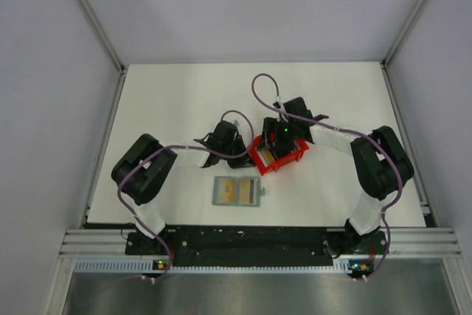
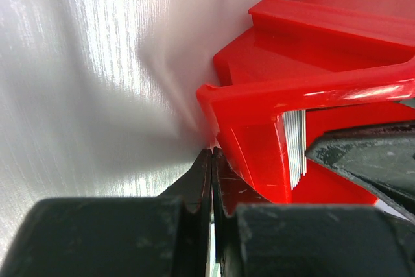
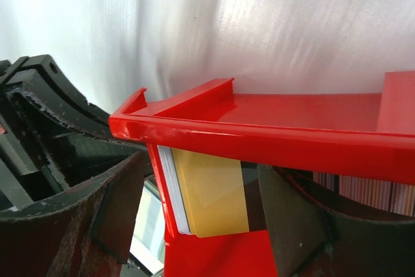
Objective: Put the credit cards into the card holder
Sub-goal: Pick up the credit card from the storage box.
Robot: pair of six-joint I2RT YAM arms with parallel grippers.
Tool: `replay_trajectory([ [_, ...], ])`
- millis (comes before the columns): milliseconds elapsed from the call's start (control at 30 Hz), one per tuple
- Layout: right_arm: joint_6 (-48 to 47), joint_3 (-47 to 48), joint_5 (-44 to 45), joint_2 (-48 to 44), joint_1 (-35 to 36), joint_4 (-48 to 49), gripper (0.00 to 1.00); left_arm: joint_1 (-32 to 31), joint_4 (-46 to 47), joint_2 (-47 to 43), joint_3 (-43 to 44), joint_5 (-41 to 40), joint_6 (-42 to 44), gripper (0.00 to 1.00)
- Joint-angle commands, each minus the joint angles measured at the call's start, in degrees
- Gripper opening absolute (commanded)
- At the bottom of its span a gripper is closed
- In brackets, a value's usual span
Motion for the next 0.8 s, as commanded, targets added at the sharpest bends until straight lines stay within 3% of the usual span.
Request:
replay_trajectory([
  [0, -0.12, -0.75, -13.89, 3.80, 2.80, -2.10, 0.69, -0.71, 6.02, 0.73, 1.37, 0.22, -0.65, 0.00],
  [233, -1.27, -0.22, -11.81, -0.85, 2.88, -3.24, 0.68, -0.63, 5.59, -0.23, 0.93, -0.22, -0.65, 0.00],
  [500, -5.21, 3.82, 5.76, -10.96, 2.71, -6.31, 0.69, -0.71, 1.37, -3.84, 0.23, -2.86, 2.95, 0.00],
  [767, -8.73, 6.29, 22.20, -11.50, 1.31, -15.19, 0.70, -0.63, -0.92, -5.42, 0.93, -3.39, 5.15, 0.00],
])
